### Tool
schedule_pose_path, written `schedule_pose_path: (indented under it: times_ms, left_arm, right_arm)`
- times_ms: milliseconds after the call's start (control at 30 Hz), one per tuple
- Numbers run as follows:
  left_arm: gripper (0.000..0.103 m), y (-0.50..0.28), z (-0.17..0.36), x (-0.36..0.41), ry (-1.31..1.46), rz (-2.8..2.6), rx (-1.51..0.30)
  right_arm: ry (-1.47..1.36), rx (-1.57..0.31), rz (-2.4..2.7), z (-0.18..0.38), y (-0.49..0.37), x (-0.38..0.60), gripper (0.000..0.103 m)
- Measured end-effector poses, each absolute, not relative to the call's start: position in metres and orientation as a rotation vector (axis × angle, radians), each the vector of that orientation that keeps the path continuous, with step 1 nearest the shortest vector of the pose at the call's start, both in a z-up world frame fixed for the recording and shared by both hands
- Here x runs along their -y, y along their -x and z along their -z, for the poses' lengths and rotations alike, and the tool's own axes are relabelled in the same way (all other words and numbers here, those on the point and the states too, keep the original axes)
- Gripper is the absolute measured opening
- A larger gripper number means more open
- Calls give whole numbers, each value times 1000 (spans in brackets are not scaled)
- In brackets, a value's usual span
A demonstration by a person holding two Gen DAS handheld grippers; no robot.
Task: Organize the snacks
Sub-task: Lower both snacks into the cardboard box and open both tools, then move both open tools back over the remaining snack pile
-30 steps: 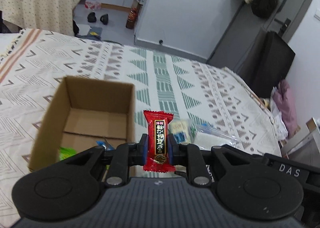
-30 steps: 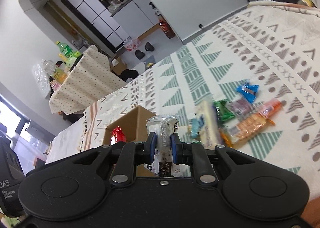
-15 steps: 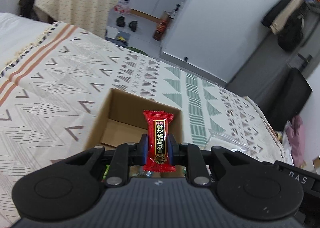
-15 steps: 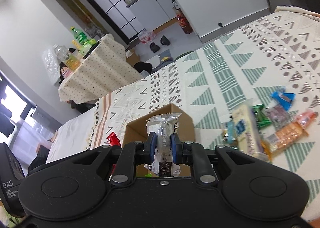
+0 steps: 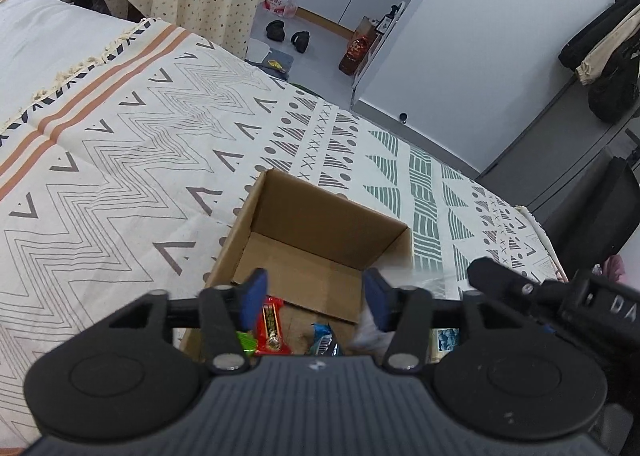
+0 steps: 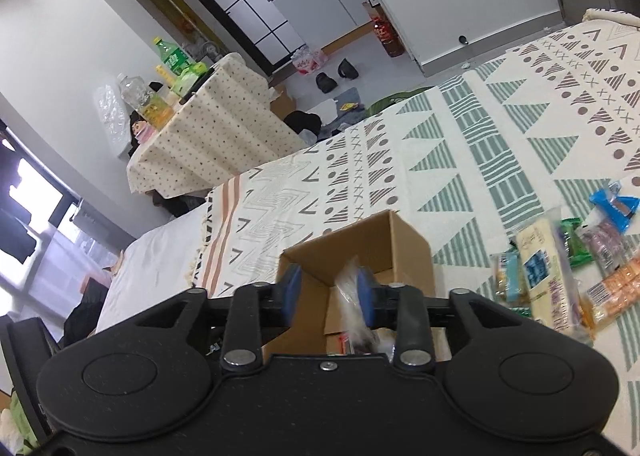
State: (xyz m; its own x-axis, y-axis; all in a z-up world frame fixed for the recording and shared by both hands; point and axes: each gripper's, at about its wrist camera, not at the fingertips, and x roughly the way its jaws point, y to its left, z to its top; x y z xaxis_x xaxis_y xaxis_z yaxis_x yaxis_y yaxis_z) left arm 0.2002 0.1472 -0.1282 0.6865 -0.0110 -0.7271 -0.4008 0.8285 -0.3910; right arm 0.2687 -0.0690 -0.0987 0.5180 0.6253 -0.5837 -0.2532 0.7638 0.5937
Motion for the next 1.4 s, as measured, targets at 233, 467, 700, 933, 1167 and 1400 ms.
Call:
schedule_pose_path:
  times_ms: [233, 467, 700, 933, 1167, 1400]
  left_arm:
    - [80, -202, 129, -139, 535, -240, -799]
    - [87, -208, 127, -124, 510, -218, -832]
    - [91, -208, 113, -94, 479, -158, -842]
    - [91, -208, 102, -61, 430, -95, -857]
    - [91, -208, 100, -29, 386, -43, -882]
    - [92, -210, 100, -4, 357, -6, -893]
  right_arm:
    - [-432, -868, -453, 96, -265, 110, 58]
    - [-404, -870, -353, 96, -258, 165, 71]
    - [-391, -863, -316, 98, -248, 201, 78]
    - [-387, -854, -312, 104, -240, 224, 84]
    - [-402, -845, -318, 114, -238, 248, 89]
    - [-446, -829, -332, 128, -238, 270, 96]
